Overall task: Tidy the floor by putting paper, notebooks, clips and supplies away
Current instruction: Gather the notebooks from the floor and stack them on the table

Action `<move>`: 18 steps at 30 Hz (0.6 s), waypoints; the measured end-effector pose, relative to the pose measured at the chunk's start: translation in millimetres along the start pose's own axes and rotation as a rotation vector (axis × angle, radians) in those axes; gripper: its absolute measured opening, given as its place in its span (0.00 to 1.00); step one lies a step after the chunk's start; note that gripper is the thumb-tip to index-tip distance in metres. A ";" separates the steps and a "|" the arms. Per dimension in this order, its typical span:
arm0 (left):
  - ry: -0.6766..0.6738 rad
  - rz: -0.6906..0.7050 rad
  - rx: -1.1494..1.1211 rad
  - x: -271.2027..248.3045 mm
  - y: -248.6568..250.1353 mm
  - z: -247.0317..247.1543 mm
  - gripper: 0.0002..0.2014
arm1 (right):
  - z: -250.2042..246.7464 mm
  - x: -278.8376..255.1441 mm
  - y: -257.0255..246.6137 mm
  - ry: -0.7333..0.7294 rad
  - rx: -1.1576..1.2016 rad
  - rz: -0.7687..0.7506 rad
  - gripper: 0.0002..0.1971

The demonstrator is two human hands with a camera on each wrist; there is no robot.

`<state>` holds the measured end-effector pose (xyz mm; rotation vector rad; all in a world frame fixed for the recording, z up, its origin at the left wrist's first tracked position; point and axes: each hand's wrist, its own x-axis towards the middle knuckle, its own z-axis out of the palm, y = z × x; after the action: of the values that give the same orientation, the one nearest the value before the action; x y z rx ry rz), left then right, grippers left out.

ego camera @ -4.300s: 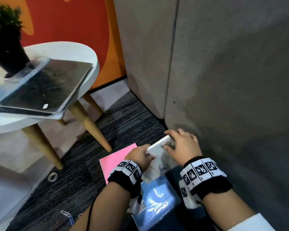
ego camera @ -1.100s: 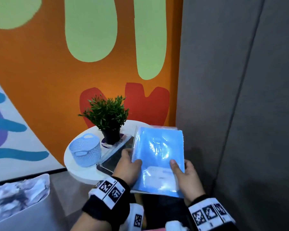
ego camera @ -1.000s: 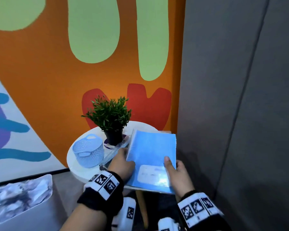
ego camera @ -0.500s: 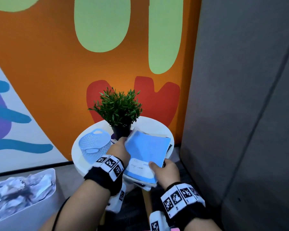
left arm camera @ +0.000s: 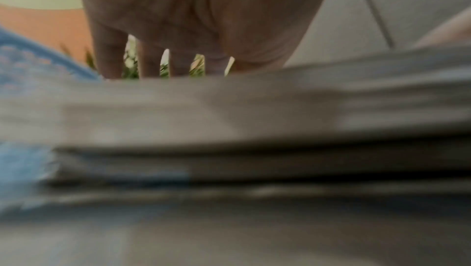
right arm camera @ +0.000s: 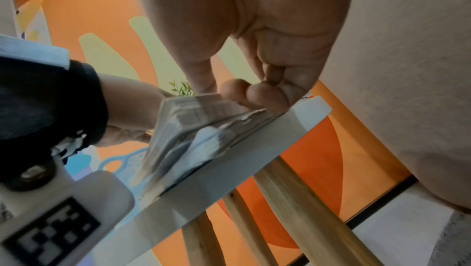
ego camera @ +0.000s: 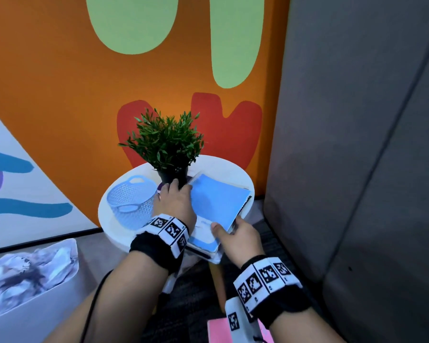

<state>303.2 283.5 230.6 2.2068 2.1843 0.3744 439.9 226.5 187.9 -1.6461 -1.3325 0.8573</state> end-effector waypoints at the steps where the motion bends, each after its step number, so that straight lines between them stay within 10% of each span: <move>1: 0.054 0.036 -0.021 -5.8 6.4 -0.1 0.27 | -2.7 0.8 1.3 0.001 -0.008 -0.011 0.19; 7: 0.118 0.223 -0.341 -46.2 59.3 2.2 0.16 | -32.8 5.1 15.0 0.040 0.001 0.014 0.20; 18: -0.350 0.286 -0.372 -85.2 116.0 136.5 0.11 | -69.3 -21.3 139.0 0.045 -0.256 0.215 0.05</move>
<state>442.0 218.0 105.0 2.1716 1.4951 0.3331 554.3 180.2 91.3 -2.0248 -1.2920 0.7923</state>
